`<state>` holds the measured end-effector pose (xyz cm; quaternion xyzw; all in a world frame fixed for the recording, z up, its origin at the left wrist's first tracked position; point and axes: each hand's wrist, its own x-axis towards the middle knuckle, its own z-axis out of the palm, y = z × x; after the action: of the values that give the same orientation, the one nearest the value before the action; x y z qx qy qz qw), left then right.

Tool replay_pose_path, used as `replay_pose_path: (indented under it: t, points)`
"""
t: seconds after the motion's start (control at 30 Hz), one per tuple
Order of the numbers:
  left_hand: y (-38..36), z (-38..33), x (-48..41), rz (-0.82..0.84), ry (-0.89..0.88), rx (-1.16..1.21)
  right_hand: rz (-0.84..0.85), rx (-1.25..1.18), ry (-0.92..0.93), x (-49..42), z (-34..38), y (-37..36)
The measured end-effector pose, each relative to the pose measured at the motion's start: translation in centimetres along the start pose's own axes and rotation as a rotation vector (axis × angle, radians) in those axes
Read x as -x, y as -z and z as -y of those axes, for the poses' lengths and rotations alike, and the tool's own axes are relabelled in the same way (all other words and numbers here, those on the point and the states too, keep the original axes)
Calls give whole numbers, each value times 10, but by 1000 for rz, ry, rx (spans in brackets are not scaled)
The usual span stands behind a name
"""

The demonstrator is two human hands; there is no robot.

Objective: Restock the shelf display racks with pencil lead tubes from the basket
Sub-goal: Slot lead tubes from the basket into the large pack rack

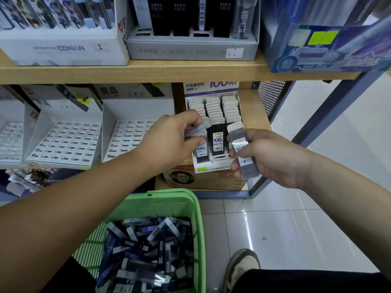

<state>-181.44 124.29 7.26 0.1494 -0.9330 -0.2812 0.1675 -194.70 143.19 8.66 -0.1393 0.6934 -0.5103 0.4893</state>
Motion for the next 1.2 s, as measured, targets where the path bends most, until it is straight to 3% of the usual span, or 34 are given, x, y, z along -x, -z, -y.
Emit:
replay_pose_path:
  t: [0.17,0.37,0.67,1.0,1.2]
  points:
    - [-10,-1,2,-23,-208,-144,-66,174,110,-1,-4,4]
    - [-15,1,0,-82,-169,-140,-245,419,283,5,-4,9]
    - [-10,0,0,-25,-165,-69,-294,665,459,-2,-4,5]
    - [-19,4,-2,-55,-171,-81,-307,557,496,-9,-3,-2]
    - [-13,1,-1,-137,-107,-57,-291,306,341,-8,-3,-10]
